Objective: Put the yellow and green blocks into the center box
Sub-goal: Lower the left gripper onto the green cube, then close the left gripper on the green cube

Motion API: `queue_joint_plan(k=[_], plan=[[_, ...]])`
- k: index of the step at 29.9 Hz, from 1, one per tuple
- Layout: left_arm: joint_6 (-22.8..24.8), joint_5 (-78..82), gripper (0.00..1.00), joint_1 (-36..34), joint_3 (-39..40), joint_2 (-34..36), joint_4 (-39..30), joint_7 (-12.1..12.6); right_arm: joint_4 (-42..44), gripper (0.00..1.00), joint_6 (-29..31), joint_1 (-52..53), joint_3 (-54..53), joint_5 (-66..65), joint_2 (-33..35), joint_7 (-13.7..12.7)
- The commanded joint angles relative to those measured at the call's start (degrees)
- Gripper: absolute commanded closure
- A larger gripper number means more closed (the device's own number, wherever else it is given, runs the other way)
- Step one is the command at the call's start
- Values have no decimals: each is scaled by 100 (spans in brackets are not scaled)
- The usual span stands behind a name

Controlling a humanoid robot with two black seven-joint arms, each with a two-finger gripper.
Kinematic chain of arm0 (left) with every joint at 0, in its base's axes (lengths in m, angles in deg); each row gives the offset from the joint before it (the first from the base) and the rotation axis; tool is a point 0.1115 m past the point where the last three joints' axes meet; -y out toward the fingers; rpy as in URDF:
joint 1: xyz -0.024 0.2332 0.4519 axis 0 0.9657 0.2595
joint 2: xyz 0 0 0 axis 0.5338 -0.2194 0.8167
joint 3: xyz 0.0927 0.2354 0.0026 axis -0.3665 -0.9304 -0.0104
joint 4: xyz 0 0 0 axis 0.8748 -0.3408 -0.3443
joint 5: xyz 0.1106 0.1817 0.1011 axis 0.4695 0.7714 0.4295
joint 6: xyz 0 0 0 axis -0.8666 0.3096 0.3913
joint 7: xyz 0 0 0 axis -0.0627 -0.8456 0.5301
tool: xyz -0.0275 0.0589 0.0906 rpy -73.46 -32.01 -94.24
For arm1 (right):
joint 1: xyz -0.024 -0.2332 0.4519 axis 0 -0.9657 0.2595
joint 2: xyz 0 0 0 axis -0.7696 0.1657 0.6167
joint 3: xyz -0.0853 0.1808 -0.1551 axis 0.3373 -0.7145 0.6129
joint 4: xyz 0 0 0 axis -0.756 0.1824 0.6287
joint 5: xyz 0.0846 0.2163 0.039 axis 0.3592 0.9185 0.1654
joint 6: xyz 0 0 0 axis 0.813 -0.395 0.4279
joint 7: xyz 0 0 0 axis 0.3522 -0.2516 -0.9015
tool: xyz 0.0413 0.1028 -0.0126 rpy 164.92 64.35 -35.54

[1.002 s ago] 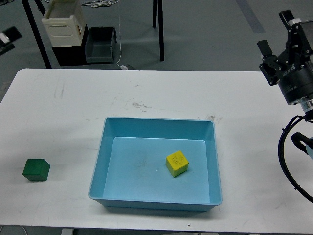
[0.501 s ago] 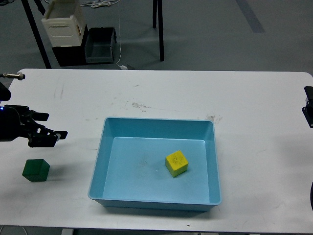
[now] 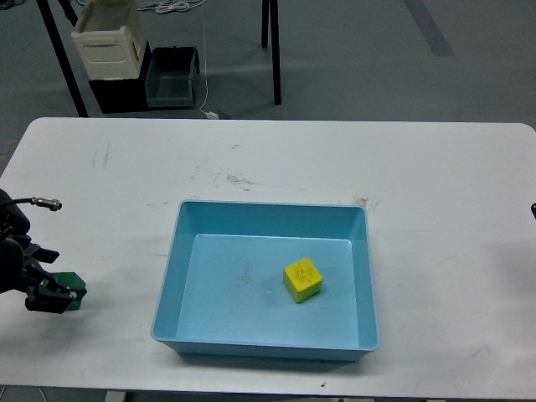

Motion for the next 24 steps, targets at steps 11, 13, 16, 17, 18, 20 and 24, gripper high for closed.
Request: queue_joint_plan(k=[11,13,16,17,18,20,24], plan=[[0,-62,1,99,-257,-92,563,0,27,0,-43,-55,-8,1,-36,-1],[0,-80,1,108,-293,-92,571,0,27,0,-43,-55,-8,1,-36,-1],[0,-89,1,108,-284,-92,598,0,27,0,-43,-64,0,1,-36,-1],[0,-132,1,99,-284,-101,598,0,27,0,-52,-64,1,1,-36,-1],[0,-176,1,99,-284,-101,606,0,35,0,-43,-64,1,1,-36,-1],[0,-255,1,99,-284,-119,615,0,36,0,-52,-64,1,1,-36,-1],[0,-291,1,99,-275,-285,650,0,44,0,-87,-64,-8,1,-36,-1]])
